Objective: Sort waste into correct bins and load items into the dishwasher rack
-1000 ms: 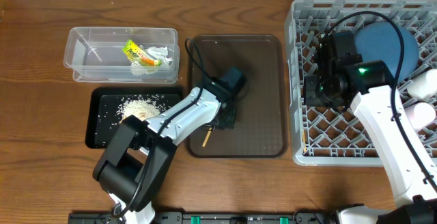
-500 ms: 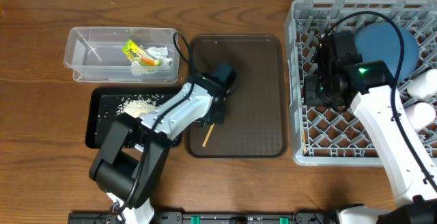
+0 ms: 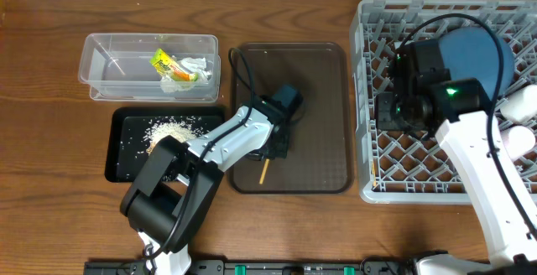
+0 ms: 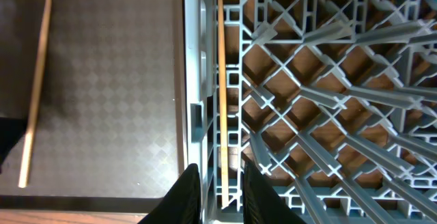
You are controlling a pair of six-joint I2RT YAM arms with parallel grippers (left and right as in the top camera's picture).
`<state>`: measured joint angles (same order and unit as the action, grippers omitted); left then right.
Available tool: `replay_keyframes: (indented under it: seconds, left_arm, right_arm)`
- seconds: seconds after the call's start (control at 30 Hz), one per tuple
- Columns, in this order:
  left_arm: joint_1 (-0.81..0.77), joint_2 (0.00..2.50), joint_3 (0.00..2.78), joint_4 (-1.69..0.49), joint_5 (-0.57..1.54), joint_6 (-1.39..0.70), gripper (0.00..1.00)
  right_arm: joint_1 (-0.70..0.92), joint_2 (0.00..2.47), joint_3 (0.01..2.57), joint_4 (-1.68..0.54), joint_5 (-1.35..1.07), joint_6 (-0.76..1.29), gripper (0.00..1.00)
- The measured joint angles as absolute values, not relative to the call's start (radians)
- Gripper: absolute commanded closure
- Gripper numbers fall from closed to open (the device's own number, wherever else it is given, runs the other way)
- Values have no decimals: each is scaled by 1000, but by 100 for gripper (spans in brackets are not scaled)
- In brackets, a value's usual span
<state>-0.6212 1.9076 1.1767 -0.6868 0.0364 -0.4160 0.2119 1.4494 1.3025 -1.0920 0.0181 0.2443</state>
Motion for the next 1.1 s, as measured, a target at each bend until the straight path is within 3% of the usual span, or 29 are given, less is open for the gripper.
replay_keyframes:
  seconds: [0.37,0.6,0.8,1.1]
  left_arm:
    - [-624,1901,1177,-576,335,-388,93]
    - [-545,1788,1177,-655,283,-358,89]
    - [-372,1580,1177,-789,189,-337,62]
    - [-110,1412,1178,-902,144,-335,47]
  right_arm:
    - [175,1429,1303,-1087,9,237,69]
    - [182,1430,1303,-1046,-93,234,65]
    - [247,1448,1303,-1015,-140,234,66]
    - [437,1628,1303,-975,-148,311,69]
